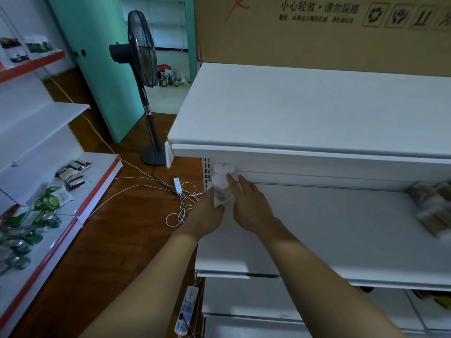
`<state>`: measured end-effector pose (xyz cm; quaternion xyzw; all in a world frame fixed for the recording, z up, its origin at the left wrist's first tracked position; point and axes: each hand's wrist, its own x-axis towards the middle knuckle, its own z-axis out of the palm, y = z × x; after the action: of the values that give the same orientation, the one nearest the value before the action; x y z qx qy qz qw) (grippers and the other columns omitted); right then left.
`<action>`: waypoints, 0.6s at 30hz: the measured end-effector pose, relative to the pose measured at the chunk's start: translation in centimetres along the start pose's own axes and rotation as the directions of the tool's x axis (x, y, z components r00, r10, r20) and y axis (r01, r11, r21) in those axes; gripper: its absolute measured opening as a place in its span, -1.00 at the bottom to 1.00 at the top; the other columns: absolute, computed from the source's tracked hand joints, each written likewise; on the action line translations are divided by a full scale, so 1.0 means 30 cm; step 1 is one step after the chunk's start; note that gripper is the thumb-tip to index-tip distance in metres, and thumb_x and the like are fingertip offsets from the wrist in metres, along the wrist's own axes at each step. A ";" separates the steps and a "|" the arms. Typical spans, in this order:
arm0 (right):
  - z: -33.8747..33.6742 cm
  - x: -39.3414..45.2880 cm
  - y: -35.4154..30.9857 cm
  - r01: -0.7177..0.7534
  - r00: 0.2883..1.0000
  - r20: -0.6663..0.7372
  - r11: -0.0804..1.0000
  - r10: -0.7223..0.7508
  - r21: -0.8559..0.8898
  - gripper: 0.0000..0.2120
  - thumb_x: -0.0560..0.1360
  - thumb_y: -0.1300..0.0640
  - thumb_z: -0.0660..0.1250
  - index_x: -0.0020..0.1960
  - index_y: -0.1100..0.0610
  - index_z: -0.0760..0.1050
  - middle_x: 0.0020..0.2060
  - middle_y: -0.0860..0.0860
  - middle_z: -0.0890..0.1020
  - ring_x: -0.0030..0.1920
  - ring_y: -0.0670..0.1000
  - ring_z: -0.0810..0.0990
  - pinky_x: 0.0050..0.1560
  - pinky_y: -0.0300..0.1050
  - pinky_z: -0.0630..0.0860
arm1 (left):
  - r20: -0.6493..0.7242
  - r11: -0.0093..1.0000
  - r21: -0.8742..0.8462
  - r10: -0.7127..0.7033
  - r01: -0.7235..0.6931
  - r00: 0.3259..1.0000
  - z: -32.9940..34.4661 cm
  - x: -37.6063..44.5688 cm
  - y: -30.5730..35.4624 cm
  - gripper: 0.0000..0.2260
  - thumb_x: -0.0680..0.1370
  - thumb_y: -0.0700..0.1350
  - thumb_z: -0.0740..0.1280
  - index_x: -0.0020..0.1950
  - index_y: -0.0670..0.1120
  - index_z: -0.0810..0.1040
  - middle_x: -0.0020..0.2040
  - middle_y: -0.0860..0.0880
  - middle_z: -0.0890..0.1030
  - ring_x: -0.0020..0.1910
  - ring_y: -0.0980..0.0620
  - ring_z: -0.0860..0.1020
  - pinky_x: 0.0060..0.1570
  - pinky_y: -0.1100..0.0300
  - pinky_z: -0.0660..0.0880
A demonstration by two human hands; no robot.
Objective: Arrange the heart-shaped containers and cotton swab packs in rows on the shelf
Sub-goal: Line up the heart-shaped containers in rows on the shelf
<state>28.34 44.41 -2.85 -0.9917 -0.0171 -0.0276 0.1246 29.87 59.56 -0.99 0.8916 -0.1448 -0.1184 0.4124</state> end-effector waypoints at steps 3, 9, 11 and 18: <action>-0.049 -0.062 0.037 -0.017 0.998 -0.056 0.998 0.013 -0.062 -0.34 0.61 0.08 0.20 0.62 0.05 -0.03 0.58 0.18 0.09 0.56 0.21 0.10 0.48 0.16 0.19 | -0.084 0.983 0.174 0.071 -0.055 0.994 0.007 -0.022 0.026 -0.60 0.64 -0.11 0.26 0.47 -0.14 0.35 0.42 -0.13 0.43 0.40 -0.15 0.41 0.30 0.06 0.40; -0.157 -0.280 0.224 -0.187 0.977 -0.134 0.972 0.169 -0.141 -0.39 0.67 -0.12 0.04 0.63 0.06 -0.04 0.60 0.14 0.04 0.59 0.17 -0.01 0.54 0.11 -0.01 | -0.114 0.872 0.453 0.262 -0.184 0.958 0.141 -0.069 0.225 -0.44 0.67 0.10 0.14 0.60 -0.16 0.17 0.59 -0.15 0.21 0.58 -0.15 0.13 0.54 -0.05 0.10; -0.190 -0.378 0.313 -0.260 0.964 -0.105 0.951 0.245 -0.165 -0.39 0.67 -0.15 0.00 0.63 0.05 -0.05 0.61 0.12 0.02 0.60 0.16 -0.03 0.55 0.10 -0.03 | -0.063 0.866 0.456 0.260 -0.204 0.963 0.235 -0.092 0.299 -0.43 0.67 0.12 0.11 0.61 -0.13 0.12 0.61 -0.12 0.15 0.60 -0.12 0.08 0.55 -0.02 0.04; -0.339 -0.798 0.698 -0.393 0.910 -0.226 0.894 0.346 -0.214 -0.41 0.50 -0.10 0.25 0.46 0.16 0.40 0.37 0.23 0.48 0.39 0.29 0.42 0.29 0.20 0.42 | 0.079 0.800 0.452 0.405 -0.395 0.911 0.665 -0.206 0.646 -0.44 0.67 0.10 0.13 0.61 -0.11 0.14 0.61 -0.10 0.18 0.59 -0.08 0.10 0.53 0.06 0.03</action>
<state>4.78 20.96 0.42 -0.9776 0.1877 -0.0956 0.0003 14.42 35.79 1.88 0.9138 -0.3487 0.0181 0.2075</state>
